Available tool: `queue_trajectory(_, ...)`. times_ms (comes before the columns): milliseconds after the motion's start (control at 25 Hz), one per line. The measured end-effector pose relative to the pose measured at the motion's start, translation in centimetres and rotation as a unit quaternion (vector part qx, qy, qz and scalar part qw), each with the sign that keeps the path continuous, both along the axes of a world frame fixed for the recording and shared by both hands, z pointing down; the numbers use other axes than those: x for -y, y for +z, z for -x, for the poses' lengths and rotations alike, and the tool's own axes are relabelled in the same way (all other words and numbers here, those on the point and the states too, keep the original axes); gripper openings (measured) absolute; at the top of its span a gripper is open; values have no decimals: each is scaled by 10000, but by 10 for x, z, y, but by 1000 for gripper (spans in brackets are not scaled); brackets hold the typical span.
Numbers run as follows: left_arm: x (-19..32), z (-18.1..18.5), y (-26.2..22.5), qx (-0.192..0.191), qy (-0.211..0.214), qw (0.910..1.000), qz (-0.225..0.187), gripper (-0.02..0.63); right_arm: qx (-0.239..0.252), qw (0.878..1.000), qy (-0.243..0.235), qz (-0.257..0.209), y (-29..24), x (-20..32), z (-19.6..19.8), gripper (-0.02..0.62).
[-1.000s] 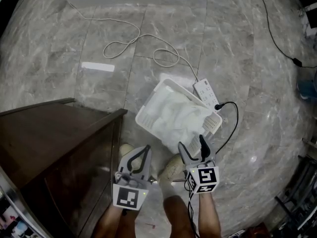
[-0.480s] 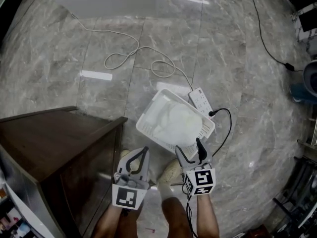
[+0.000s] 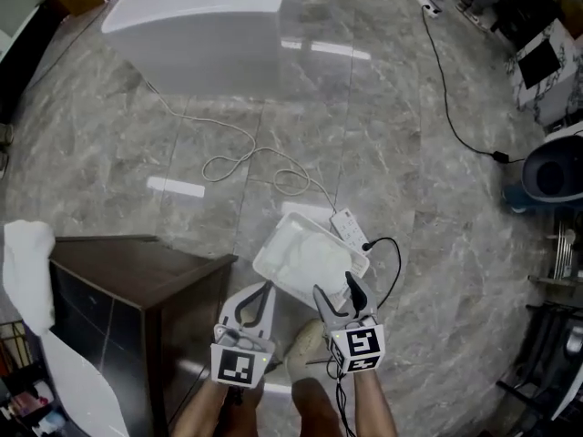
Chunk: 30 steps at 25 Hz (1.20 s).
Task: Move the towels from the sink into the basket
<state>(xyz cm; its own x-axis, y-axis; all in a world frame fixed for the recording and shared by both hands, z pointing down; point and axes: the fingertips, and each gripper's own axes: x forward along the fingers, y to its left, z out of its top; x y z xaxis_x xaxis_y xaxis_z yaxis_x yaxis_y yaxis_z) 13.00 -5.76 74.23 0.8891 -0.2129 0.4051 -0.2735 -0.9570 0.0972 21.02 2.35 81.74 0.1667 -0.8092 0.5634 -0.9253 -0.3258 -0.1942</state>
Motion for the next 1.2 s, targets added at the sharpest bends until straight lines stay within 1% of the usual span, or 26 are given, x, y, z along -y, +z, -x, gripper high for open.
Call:
queue_trajectory(200, 0, -5, -92, -284, -43, 9995, -125, 8, -322, 9991, -24, -268, -97, 6, -6, 229)
queue_trajectory(400, 2, 0, -166, -494, -67, 9982, -328, 8, -675, 9963, -62, -529, -185, 11, -5, 163)
queue_trajectory(440, 1, 1, -179, -514, -37, 9979, -402, 8, -723, 9957, -74, -579, -202, 12, -5, 155)
queue_trajectory(560, -3, 13, -208, -504, 236, 9942, -920, 8, -815, 9938, -103, -747, -249, 11, 3, 132)
queue_trajectory(600, -4, 16, -221, -523, 242, 9935, -985, 8, -863, 9930, -110, -798, -264, 11, 7, 126)
queue_trajectory(720, -8, 25, -264, -643, 75, 9940, -879, 8, -991, 9907, -148, -925, -308, 8, 16, 101)
queue_trajectory(800, -12, 34, -289, -709, 26, 9934, -900, 8, -1084, 9889, -188, -1001, -336, 4, 23, 89)
queue_trajectory(960, -22, 52, -330, -750, 47, 9910, -1111, 8, -1280, 9854, -187, -1106, -387, -9, 37, 48)
queue_trajectory(1080, -32, 63, -358, -834, -31, 9909, -1052, 8, -1344, 9836, -129, -1195, -419, -20, 47, 25)
queue_trajectory(1200, -38, 76, -375, -829, -2, 9886, -1256, 8, -1381, 9815, -103, -1322, -444, -30, 56, 5)
